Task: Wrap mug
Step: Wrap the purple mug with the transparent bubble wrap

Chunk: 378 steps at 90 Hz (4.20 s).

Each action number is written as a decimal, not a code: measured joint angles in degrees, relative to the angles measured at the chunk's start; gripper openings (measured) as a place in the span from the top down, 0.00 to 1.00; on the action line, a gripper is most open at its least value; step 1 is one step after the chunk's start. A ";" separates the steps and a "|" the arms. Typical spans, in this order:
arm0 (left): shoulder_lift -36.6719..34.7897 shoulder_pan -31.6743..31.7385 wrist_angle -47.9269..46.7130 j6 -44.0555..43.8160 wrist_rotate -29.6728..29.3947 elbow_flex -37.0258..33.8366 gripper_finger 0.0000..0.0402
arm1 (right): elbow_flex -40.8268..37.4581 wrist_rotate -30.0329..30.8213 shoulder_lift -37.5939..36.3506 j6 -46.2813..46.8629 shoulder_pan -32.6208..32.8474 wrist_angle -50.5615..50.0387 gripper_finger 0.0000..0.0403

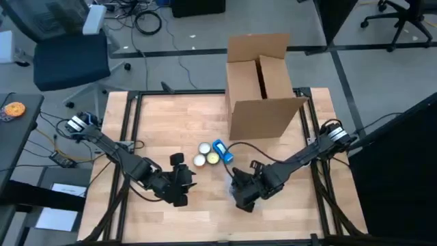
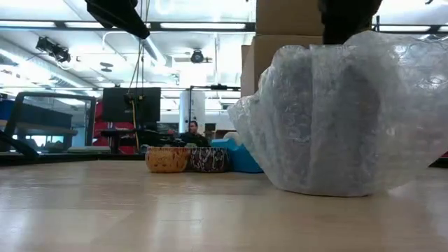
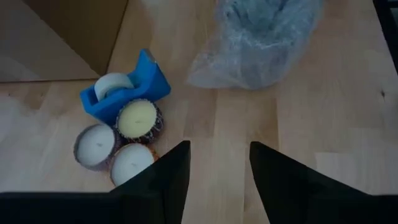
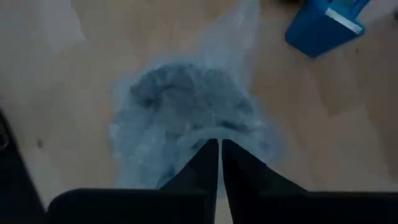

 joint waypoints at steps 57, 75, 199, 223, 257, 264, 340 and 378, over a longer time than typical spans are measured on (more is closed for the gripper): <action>0.00 0.00 -0.26 -0.52 -0.01 -0.04 0.62 | -11.72 -6.46 0.31 -2.44 -1.60 19.24 1.00; 0.00 0.00 -0.33 -0.57 -0.03 -0.04 0.62 | -1.41 -5.59 0.20 -4.12 -0.29 6.36 1.00; 2.81 0.13 4.32 0.65 -3.53 -0.17 0.62 | -9.62 -11.45 3.87 -23.79 -5.46 19.46 1.00; 8.96 1.39 9.90 2.76 -0.47 -0.17 0.62 | -9.60 -11.73 4.79 -24.24 -5.81 19.09 1.00; 18.06 4.40 16.52 7.05 6.60 -0.17 0.62 | -9.75 -9.42 4.84 -24.95 -6.57 22.00 1.00; 18.53 4.72 16.85 7.04 6.79 -0.17 0.62 | -9.08 -10.65 4.36 -25.64 -6.75 20.04 1.00; 18.53 4.81 19.52 6.71 8.24 -0.15 0.62 | -10.91 -12.61 -0.15 -23.96 -5.89 15.41 1.00; 18.51 5.07 19.48 6.82 8.63 -0.15 0.62 | -13.44 -12.37 0.04 -24.17 -8.16 19.75 1.00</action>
